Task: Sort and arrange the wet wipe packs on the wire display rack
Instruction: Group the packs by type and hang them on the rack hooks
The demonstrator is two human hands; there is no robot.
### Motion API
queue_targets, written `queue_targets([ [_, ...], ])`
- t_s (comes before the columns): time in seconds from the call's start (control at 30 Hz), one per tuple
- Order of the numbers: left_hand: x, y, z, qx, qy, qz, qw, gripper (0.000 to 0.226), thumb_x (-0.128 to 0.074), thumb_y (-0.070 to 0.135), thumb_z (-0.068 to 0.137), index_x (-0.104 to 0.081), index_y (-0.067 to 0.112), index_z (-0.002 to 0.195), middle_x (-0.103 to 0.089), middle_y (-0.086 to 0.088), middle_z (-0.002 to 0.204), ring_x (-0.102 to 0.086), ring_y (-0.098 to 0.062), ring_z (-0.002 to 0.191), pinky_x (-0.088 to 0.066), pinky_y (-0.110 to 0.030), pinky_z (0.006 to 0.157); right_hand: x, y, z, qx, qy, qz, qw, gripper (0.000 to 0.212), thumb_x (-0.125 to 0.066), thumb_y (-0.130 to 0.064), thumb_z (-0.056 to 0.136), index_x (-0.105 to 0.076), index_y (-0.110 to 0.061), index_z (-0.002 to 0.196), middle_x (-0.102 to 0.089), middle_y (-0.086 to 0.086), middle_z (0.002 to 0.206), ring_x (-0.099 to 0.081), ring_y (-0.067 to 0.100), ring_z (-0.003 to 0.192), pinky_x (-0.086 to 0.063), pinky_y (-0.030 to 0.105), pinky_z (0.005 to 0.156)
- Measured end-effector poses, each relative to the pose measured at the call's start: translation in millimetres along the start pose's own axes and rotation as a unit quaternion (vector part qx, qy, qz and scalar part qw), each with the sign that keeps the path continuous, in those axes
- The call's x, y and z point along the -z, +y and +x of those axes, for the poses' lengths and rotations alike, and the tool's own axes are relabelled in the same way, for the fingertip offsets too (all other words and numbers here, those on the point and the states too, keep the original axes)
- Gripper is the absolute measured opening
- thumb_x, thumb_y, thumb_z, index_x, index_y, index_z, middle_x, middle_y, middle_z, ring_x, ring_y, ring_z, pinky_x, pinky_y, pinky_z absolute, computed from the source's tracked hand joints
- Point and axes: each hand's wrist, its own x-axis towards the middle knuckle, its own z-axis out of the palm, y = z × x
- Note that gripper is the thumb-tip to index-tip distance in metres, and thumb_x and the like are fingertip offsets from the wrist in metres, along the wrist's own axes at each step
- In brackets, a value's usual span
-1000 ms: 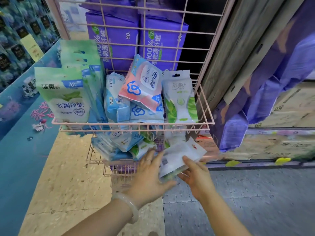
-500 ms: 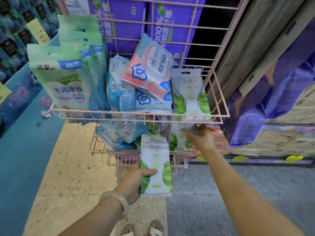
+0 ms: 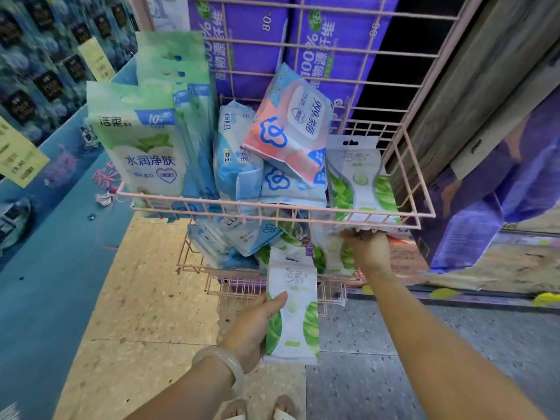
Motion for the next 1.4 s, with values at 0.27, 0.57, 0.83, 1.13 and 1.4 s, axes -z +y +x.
queue_targets([
  [0.27, 13, -2, -6, 0.011, -0.029, -0.030, 0.999, 0.028, -0.046, 0.033, 0.095, -0.063, 0.020, 0.113, -0.076, -0.002, 0.100, -0.072, -0.021, 0.093, -0.058, -0.033, 0.074, 42, -11, -31, -0.091, 0.029, 0.332, 0.938, 0.021, -0.051, -0.017, 0.092, -0.050, -0.020, 0.072, -0.063, -0.007, 0.057, -0.059, 0.005, 0.048, -0.050, 0.022, 0.048],
  [0.57, 20, -9, -18, -0.029, -0.031, 0.021, 0.999, 0.051, -0.077, 0.026, 0.064, -0.062, 0.016, 0.112, -0.077, -0.006, 0.098, -0.073, -0.027, 0.090, -0.060, -0.038, 0.070, -12, -21, -118, 0.008, -0.202, 0.020, 0.979, 0.029, -0.065, -0.024, 0.083, -0.053, -0.018, 0.056, -0.053, -0.002, 0.052, -0.048, 0.012, 0.051, -0.041, 0.025, 0.049],
  [0.83, 47, -5, -36, -0.036, 0.030, 0.056, 0.997, 0.034, -0.072, 0.010, 0.076, -0.061, 0.017, 0.108, -0.076, -0.009, 0.100, -0.073, -0.029, 0.087, -0.060, -0.041, 0.073, -64, -58, -42, 0.124, -0.116, -0.279, 0.945, 0.056, -0.059, -0.030, 0.085, -0.043, -0.002, 0.131, -0.046, 0.022, 0.136, -0.042, 0.035, 0.124, -0.032, 0.037, 0.103],
  [1.13, 51, -3, -35, -0.043, 0.063, 0.033, 0.997, 0.041, -0.076, 0.016, 0.072, -0.061, 0.014, 0.110, -0.077, -0.009, 0.096, -0.073, -0.030, 0.085, -0.059, -0.044, 0.076, -22, -59, -77, 0.147, -0.039, -0.073, 0.986, 0.009, -0.067, -0.017, 0.077, -0.058, -0.014, 0.079, -0.066, 0.014, 0.091, -0.062, 0.019, 0.074, -0.047, 0.023, 0.070],
  [1.4, 26, -10, -23, 0.015, 0.038, -0.024, 0.999, 0.083, -0.045, 0.076, 0.057, -0.063, 0.021, 0.116, -0.074, -0.011, 0.105, -0.071, -0.030, 0.096, -0.053, -0.050, 0.090, -9, 7, -191, 0.435, -0.079, -0.161, 0.882, 0.038, -0.075, -0.017, 0.061, -0.071, -0.003, 0.097, -0.067, 0.006, 0.111, -0.049, 0.014, 0.113, -0.041, 0.034, 0.094],
])
